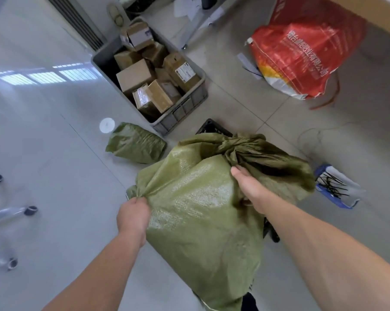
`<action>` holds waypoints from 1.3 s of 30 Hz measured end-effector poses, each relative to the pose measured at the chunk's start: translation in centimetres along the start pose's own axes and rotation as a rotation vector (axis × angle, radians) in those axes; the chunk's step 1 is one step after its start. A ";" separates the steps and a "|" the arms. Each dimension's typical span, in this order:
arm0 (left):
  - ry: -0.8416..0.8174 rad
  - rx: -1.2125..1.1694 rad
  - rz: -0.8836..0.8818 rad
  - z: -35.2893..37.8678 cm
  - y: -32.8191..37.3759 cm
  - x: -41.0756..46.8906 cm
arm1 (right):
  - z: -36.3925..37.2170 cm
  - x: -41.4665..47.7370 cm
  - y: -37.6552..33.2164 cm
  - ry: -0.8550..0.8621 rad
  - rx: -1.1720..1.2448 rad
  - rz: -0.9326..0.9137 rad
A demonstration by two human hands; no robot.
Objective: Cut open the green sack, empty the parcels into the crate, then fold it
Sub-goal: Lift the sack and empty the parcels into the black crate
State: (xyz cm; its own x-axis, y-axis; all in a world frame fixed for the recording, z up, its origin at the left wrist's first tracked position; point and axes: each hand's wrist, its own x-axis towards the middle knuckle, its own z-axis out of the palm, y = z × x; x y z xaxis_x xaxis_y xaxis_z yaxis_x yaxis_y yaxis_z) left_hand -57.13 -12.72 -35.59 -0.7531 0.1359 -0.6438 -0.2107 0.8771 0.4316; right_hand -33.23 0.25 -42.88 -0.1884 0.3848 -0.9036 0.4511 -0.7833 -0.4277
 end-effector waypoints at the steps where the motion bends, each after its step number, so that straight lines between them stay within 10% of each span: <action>1: 0.028 -0.008 -0.008 -0.6 0.3 0.2 | 0.2 0.2 0.3 -0.010 0.013 -0.004; 8: 0.144 -0.099 -0.034 -5.1 2.1 -1.0 | 2.9 -1.3 1.3 -0.163 0.004 0.002; 13: 0.030 -0.188 -0.160 -5.4 3.4 -1.4 | 4.4 -3.1 2.5 0.136 -0.011 -0.106; 36: -0.481 -0.025 -0.305 0.4 4.6 2.4 | 12.2 -9.1 14.4 -0.039 0.474 0.485; 39: -0.552 0.041 -0.262 0.1 5.2 2.1 | 14.5 -9.2 14.3 0.223 0.472 0.373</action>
State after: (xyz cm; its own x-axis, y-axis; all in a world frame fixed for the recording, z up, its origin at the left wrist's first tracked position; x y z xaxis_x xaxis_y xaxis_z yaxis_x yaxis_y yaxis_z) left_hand -59.70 -7.85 -34.78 -0.2433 0.1218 -0.9623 -0.3131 0.9291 0.1967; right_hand -37.70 -21.56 -41.06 0.1160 0.0977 -0.9884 0.0090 -0.9952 -0.0973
